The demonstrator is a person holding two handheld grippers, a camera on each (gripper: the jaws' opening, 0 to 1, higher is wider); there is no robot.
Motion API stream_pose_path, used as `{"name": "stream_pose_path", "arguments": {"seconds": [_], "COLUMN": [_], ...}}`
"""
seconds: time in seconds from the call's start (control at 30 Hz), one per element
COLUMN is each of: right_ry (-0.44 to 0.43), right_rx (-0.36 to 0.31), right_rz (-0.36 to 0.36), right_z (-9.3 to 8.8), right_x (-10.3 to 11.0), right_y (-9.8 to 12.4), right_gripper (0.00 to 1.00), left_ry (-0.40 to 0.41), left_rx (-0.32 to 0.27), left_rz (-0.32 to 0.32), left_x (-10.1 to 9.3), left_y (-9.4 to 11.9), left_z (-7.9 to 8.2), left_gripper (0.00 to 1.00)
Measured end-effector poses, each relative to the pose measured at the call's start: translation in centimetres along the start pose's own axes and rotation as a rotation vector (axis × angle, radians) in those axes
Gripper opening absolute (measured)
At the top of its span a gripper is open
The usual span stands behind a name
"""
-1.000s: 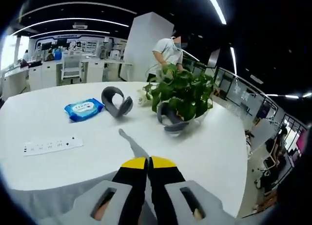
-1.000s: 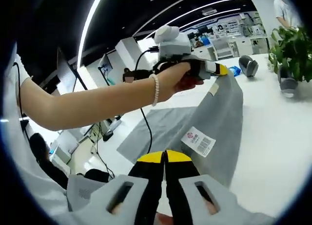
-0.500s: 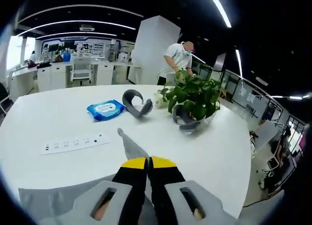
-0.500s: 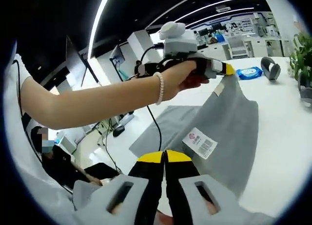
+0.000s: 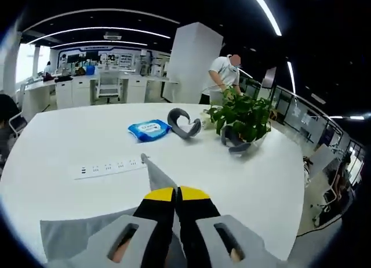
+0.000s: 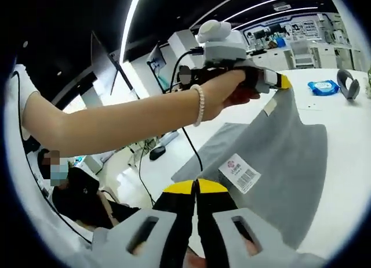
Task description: Fold the towel on the table until its edges align and the towel forms a compact rectangular stack.
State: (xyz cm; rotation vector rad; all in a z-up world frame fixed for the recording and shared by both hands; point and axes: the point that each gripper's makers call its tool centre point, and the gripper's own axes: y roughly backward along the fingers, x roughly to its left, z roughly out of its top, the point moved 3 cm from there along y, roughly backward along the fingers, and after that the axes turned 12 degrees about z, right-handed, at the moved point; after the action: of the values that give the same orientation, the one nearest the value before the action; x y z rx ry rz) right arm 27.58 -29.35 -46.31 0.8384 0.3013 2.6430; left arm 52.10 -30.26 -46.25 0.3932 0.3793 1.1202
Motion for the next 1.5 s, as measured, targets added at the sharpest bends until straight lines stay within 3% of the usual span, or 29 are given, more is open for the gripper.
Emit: {"name": "stream_pose_path", "arguments": {"seconds": [0.57,0.9,1.5], "right_ry": [-0.002,0.064,0.085], "right_rx": [-0.008,0.048,0.062], "right_rz": [0.094,0.119,0.173], "right_z": [1.4,1.7,2.0], "right_x": [1.9,3.0,4.3], "right_y": [-4.2,-7.1,-11.9], "right_gripper": [0.00,0.00,0.00], "left_ry": [0.027,0.028,0.043], "left_rx": [-0.022,-0.022,-0.017], "left_rz": [0.065,0.095,0.166], "left_x": [6.2,9.4,16.1], "left_y": [2.4,3.7,5.8], "left_z": [-0.3,-0.8,-2.1], "left_gripper": [0.01,0.01,0.01]}}
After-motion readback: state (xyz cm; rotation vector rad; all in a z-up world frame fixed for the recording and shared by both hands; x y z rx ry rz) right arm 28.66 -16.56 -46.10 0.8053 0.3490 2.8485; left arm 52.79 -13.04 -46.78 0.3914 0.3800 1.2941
